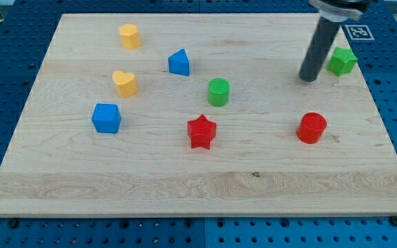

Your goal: Move the red circle towards the top right side of the board

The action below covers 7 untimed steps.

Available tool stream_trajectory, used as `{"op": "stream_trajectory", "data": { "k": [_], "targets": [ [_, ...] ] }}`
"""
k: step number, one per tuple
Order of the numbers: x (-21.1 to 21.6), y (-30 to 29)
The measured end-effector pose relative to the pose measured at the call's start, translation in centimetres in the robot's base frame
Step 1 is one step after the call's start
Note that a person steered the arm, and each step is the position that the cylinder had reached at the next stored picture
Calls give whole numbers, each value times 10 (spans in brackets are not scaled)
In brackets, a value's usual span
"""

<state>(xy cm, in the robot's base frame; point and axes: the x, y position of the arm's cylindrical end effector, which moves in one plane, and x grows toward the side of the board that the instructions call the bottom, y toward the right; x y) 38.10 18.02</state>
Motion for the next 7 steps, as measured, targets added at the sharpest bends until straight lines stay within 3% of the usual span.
{"op": "stream_trajectory", "data": {
  "k": [1,6,7],
  "targets": [
    [21,-26],
    [81,-32],
    [114,-38]
  ]
}}
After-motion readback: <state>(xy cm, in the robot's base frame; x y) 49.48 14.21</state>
